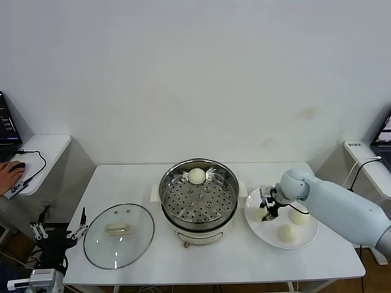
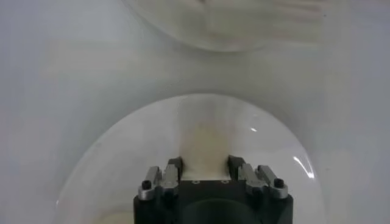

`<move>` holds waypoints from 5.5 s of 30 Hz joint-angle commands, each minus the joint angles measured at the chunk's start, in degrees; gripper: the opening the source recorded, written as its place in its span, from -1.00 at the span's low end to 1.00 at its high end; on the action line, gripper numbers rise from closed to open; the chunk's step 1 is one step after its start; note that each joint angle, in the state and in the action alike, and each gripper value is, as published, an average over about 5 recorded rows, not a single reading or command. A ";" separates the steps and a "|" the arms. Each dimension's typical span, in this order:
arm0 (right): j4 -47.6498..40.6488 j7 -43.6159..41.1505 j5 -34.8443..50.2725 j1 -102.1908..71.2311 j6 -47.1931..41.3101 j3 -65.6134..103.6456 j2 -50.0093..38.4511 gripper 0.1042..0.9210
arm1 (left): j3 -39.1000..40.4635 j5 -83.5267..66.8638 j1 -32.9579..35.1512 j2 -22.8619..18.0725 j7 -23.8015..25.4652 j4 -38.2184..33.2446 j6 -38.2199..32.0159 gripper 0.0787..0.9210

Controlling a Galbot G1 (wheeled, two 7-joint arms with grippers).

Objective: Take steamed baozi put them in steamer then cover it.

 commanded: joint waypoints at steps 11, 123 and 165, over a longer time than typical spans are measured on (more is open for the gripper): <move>10.92 -1.94 16.62 37.27 -3.08 -18.42 -6.75 -0.01 | 0.82 -0.15 -0.20 0.25 0.07 -0.92 0.07 0.77; 9.18 -2.71 -8.64 -16.59 5.58 13.26 -13.70 0.76 | -0.02 1.66 0.00 0.91 0.37 -0.19 0.64 0.77; 12.98 -9.94 2.18 6.55 2.44 7.90 -17.31 0.26 | 0.25 1.38 -0.63 0.75 0.26 -0.63 0.62 0.77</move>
